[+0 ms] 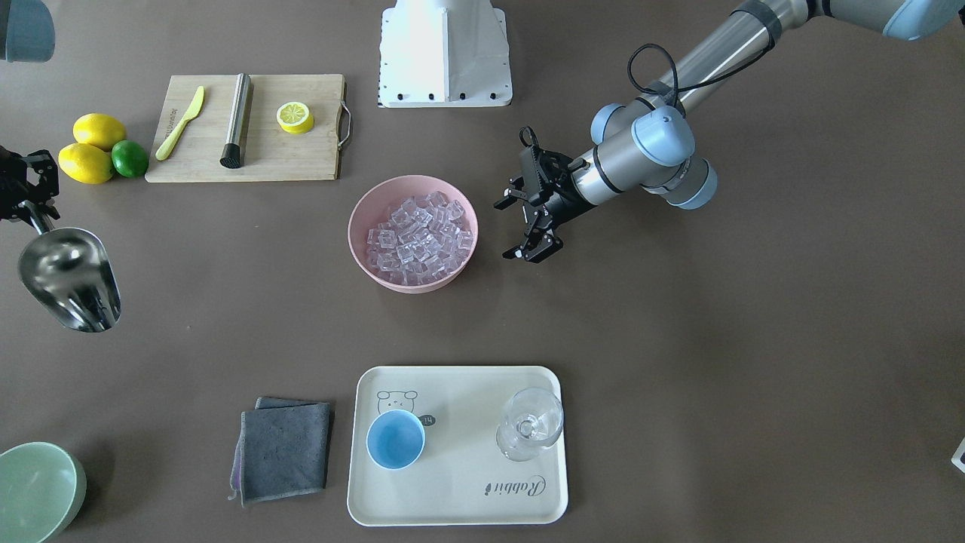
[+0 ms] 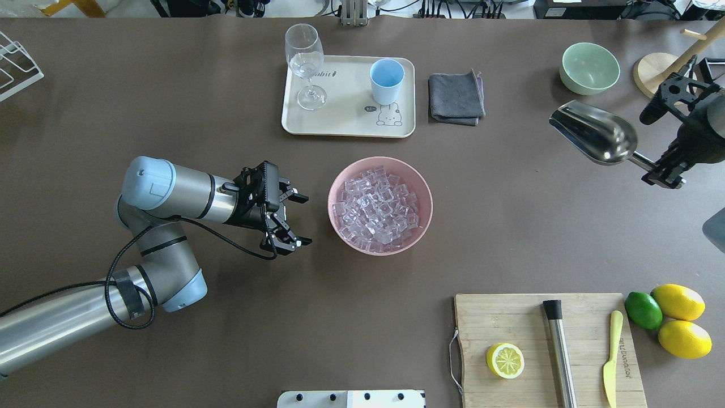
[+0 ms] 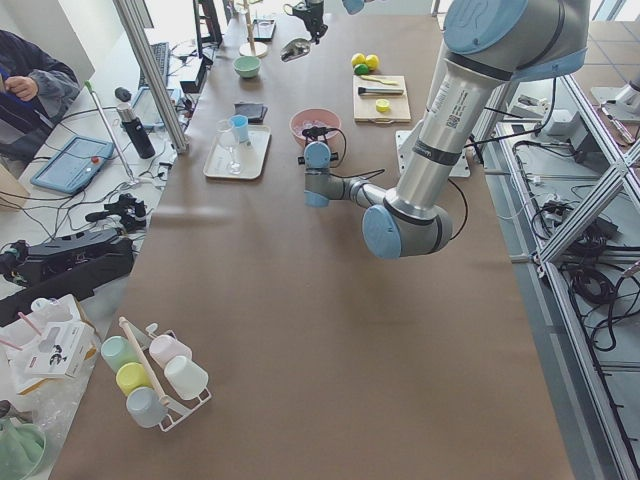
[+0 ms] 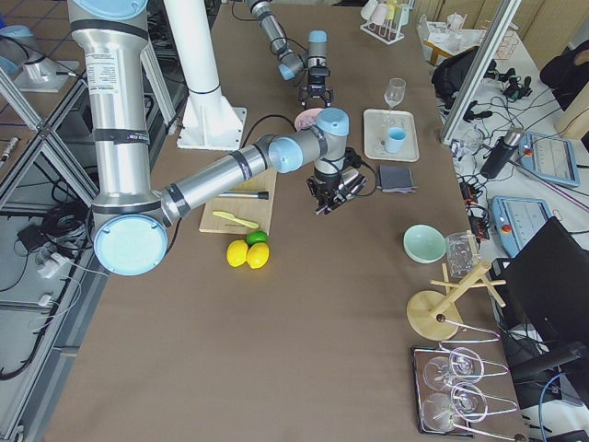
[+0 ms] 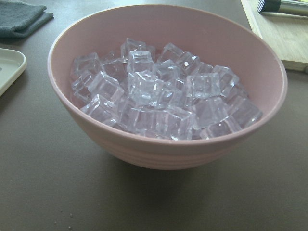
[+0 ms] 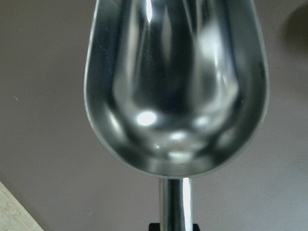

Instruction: Put ice in cup with scoop

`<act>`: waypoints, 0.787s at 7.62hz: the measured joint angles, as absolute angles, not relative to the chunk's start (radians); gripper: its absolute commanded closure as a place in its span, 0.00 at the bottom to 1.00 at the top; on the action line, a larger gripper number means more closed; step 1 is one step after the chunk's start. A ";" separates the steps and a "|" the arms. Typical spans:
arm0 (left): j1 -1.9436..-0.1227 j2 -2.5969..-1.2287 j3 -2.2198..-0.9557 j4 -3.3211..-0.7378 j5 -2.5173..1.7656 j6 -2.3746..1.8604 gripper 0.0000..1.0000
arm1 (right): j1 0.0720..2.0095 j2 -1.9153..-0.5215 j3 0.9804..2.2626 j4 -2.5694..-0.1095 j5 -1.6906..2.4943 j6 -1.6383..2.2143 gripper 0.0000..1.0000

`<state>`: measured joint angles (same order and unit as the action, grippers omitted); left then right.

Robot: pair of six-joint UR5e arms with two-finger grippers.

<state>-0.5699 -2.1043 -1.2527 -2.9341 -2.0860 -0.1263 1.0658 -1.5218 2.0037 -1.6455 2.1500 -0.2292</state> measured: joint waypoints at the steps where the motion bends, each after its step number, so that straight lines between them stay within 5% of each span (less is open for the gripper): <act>1: -0.569 -2.120 -1.215 -2.975 -2.075 -0.140 0.02 | 1.045 -1.503 2.036 -1.678 2.111 -0.343 1.00; 4: -0.533 -2.192 -1.146 -2.997 -2.011 -0.153 0.02 | 0.980 -1.296 2.172 -2.094 1.965 -0.632 1.00; 6: -0.520 -2.207 -1.135 -2.994 -1.983 -0.154 0.02 | 0.929 -1.153 2.154 -2.309 1.892 -0.727 1.00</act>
<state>-0.5205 -2.2065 -1.1353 -2.9944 -1.9833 -0.1539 0.9287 -1.1533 2.1537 -2.3093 1.8917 -0.7265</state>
